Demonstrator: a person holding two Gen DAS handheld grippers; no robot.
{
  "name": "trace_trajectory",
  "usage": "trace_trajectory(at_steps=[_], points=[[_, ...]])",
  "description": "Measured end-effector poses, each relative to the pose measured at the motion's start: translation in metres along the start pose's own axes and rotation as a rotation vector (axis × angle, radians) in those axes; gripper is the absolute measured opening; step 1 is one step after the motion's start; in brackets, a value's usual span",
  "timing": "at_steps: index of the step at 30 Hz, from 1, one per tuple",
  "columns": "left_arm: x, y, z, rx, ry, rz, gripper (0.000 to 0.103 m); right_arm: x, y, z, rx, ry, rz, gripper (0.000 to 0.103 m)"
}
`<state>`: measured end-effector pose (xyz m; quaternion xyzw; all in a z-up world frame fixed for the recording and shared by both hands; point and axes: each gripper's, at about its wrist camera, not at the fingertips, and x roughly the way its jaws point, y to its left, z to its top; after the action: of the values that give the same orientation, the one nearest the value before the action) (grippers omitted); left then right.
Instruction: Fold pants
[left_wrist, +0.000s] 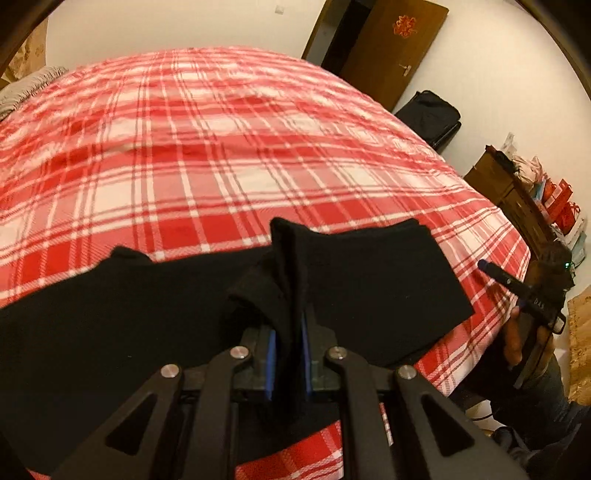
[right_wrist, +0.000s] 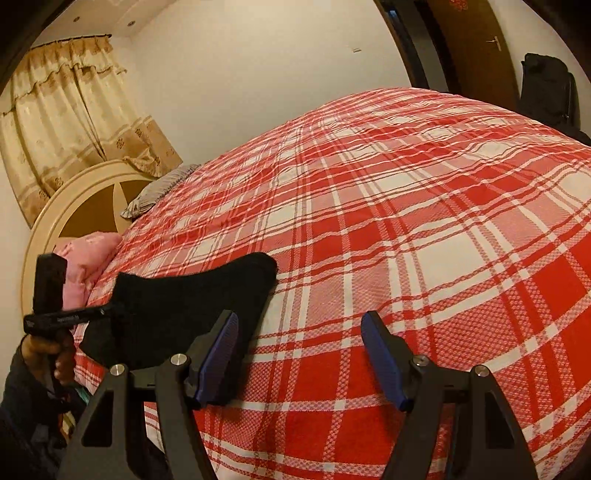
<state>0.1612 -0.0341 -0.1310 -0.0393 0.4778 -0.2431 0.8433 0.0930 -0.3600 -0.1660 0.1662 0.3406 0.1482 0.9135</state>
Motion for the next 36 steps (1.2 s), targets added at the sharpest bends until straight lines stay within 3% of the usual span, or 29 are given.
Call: trace_trajectory(at_steps=[5,8,11,14,16,19,21,24,27,31,33,36], points=[[0.012,0.013,-0.006,-0.031,0.027,0.019,0.012,-0.003,0.008,-0.002,-0.029,-0.011,0.015,0.071],[0.024,0.019,-0.011,-0.053,0.038,0.022,0.012,-0.007,0.023,-0.001,-0.057,-0.011,0.116,0.071],[0.025,0.015,-0.011,-0.04,0.039,0.012,0.013,-0.011,0.057,-0.004,-0.173,-0.017,0.182,0.071],[0.022,0.012,-0.01,-0.037,0.038,0.005,0.013,-0.007,0.1,-0.02,-0.336,0.063,0.297,0.071],[0.023,0.016,-0.01,-0.041,0.04,0.006,0.013,-0.001,0.124,-0.038,-0.42,0.136,0.327,0.071],[0.024,0.023,-0.011,-0.06,0.041,0.006,0.013,0.016,0.139,-0.06,-0.513,0.24,0.247,0.071],[0.025,0.026,-0.011,-0.074,0.042,-0.005,0.013,0.025,0.137,-0.068,-0.521,0.233,0.132,0.071],[0.024,0.024,-0.012,-0.064,0.038,-0.003,0.013,0.028,0.122,-0.06,-0.45,0.209,0.122,0.07],[0.022,0.021,-0.013,-0.063,0.034,-0.008,0.013,0.021,0.115,-0.053,-0.39,0.179,0.173,0.071],[0.019,0.021,-0.013,-0.077,0.022,0.003,0.013,0.043,0.093,-0.05,-0.271,0.258,0.004,0.07],[0.018,0.022,-0.015,-0.082,0.021,-0.003,0.013,0.043,0.082,-0.046,-0.217,0.264,0.032,0.07],[0.023,0.025,-0.017,-0.085,0.026,0.004,0.015,0.041,0.087,-0.046,-0.239,0.263,0.018,0.07]])
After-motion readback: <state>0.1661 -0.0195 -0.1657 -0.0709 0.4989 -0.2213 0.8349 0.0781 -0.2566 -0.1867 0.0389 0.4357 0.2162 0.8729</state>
